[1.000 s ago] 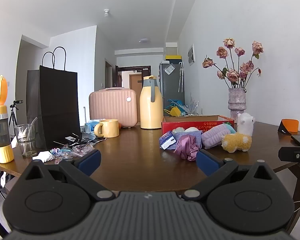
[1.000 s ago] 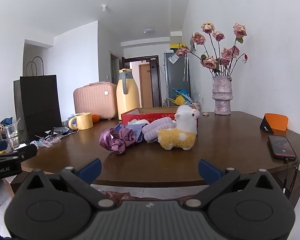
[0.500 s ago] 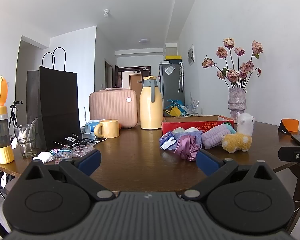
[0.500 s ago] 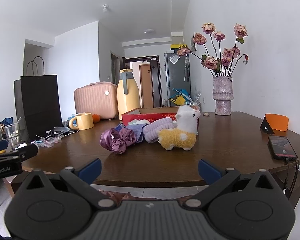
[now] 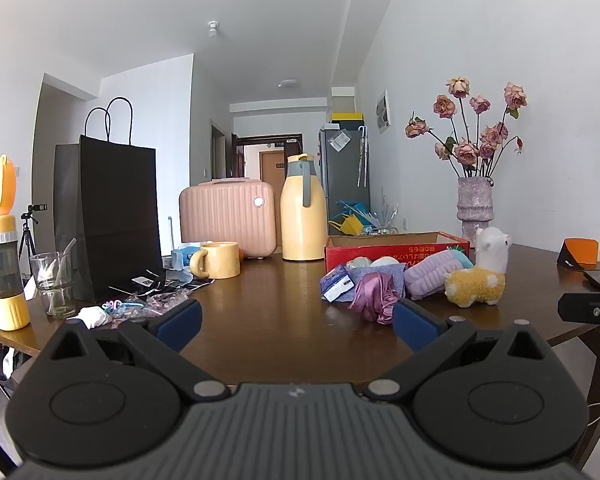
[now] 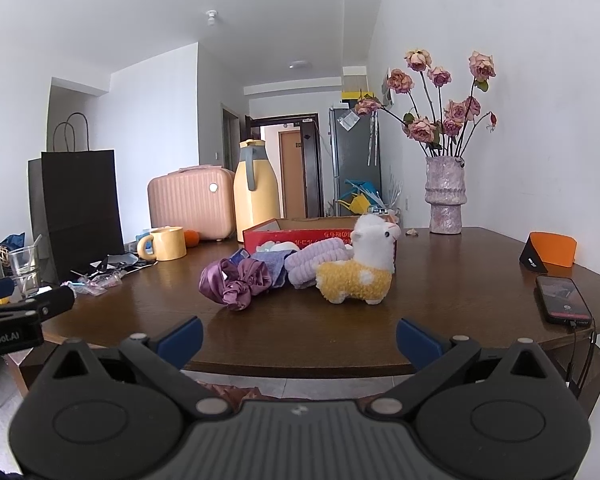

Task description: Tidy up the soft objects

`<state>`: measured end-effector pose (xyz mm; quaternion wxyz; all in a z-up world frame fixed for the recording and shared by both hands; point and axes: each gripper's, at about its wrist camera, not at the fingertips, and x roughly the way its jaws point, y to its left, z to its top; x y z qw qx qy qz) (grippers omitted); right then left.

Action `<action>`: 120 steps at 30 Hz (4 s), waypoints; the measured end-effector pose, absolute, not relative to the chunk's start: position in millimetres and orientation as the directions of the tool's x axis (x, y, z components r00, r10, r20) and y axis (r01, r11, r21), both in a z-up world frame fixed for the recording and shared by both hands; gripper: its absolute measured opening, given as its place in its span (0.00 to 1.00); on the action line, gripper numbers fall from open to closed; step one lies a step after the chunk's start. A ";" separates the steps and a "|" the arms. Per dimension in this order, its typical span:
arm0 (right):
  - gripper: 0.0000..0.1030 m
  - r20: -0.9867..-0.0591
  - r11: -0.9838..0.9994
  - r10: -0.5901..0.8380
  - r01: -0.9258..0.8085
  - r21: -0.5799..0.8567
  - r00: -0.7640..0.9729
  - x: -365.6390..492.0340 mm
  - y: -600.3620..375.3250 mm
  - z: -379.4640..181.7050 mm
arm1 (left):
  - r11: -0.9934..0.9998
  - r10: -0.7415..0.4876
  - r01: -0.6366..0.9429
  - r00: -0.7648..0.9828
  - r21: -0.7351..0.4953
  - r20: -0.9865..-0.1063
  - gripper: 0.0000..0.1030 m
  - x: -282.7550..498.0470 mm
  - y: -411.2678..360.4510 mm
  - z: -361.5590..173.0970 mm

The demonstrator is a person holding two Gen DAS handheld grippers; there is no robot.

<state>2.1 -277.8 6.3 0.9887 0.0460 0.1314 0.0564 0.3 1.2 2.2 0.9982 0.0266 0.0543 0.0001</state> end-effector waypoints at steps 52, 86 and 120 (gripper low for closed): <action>1.00 -0.245 0.995 0.062 -0.041 0.090 0.967 30.1 -304.6 2.8 | 0.998 -0.001 0.009 0.991 0.059 -0.133 1.00 27.5 -6.4 -6.8; 1.00 -0.295 0.989 -0.107 0.131 0.064 0.950 213.5 -566.9 4.1 | 0.994 -0.040 0.069 0.948 0.079 -0.314 1.00 189.0 -150.0 -25.1; 1.00 -0.338 0.991 -0.128 0.134 -0.004 0.933 256.1 -594.1 -15.4 | 0.989 0.132 -0.118 0.974 0.086 -0.182 1.00 212.6 -120.0 -15.2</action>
